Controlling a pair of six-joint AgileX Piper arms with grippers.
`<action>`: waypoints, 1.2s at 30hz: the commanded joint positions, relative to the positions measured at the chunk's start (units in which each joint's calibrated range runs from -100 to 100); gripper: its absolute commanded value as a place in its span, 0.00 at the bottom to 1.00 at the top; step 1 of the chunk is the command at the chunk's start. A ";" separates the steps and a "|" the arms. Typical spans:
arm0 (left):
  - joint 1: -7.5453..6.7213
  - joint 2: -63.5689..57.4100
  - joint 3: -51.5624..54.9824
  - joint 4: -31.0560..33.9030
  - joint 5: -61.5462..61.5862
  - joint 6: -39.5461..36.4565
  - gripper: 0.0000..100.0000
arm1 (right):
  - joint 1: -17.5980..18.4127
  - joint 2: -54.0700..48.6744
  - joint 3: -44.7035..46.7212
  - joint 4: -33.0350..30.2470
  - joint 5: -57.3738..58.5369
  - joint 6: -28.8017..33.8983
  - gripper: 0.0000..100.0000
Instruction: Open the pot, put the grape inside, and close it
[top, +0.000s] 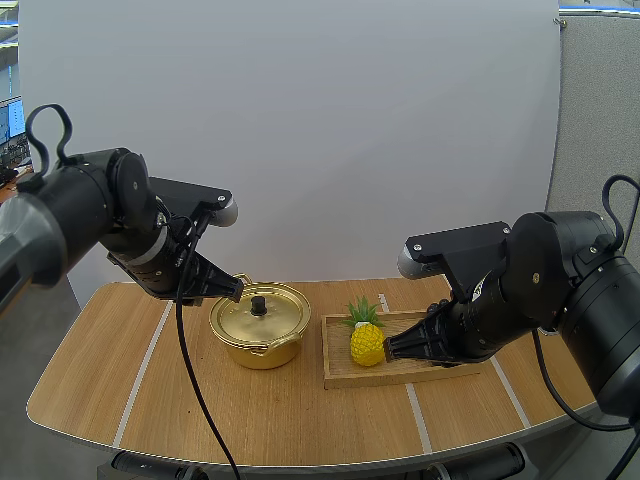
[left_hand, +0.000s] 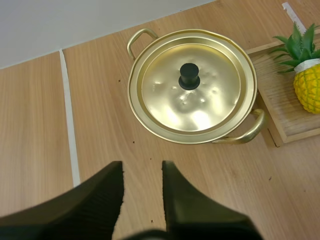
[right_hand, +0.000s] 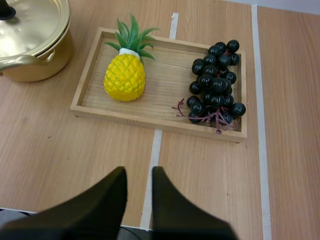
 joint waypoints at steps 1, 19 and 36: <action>0.12 0.71 -0.60 -0.58 -0.51 0.65 1.00 | -0.28 0.00 -0.35 0.12 -2.33 0.13 0.97; 0.12 1.77 -0.60 -12.31 -1.08 19.46 1.00 | -0.28 0.00 -0.35 0.49 -0.64 2.00 1.00; 0.12 25.61 -14.32 -18.01 0.04 28.24 1.00 | -0.28 0.00 -0.35 4.38 -0.48 2.00 1.00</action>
